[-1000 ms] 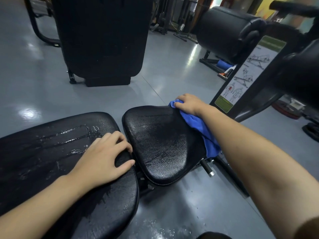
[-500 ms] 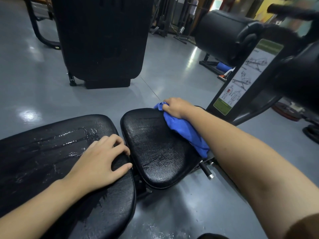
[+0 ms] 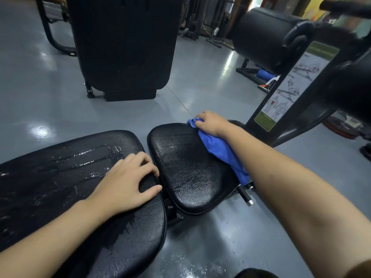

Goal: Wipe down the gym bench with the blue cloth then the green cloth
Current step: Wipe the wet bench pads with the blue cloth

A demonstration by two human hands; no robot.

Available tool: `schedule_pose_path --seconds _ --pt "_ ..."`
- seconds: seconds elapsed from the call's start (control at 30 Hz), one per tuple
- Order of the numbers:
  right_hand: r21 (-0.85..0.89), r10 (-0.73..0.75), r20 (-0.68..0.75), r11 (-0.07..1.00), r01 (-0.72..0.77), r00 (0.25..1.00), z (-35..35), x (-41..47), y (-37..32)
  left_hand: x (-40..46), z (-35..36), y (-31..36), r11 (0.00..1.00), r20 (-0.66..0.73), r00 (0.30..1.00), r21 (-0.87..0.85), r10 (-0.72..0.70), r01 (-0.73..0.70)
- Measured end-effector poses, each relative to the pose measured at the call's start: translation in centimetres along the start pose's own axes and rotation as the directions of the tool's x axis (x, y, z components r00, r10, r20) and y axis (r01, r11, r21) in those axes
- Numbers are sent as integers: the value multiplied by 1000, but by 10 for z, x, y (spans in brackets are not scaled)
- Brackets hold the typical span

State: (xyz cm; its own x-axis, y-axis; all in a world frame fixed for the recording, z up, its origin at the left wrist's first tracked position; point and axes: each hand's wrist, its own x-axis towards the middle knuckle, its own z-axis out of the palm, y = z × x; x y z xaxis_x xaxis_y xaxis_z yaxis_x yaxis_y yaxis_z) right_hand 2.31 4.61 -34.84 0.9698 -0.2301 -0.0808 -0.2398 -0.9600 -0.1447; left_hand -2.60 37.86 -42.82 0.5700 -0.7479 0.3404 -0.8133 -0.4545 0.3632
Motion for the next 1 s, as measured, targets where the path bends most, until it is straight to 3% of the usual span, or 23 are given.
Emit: schedule_pose_path --seconds 0.43,0.7,0.9,1.0 --pt "-47 -183 67 981 186 981 32 13 -92 -2 0 -2 1000 -6 1000 21 18 -18" --pt "-25 -340 52 940 342 939 40 -7 -94 -3 0 -1 999 -10 1000 37 11 -11" --pt "-5 -533 -36 846 533 845 45 -44 -79 -2 -1 -1 999 -18 1000 37 16 -15" --pt "-25 -560 -32 828 560 828 48 -53 -75 -2 0 -1 999 -28 999 35 18 -17"
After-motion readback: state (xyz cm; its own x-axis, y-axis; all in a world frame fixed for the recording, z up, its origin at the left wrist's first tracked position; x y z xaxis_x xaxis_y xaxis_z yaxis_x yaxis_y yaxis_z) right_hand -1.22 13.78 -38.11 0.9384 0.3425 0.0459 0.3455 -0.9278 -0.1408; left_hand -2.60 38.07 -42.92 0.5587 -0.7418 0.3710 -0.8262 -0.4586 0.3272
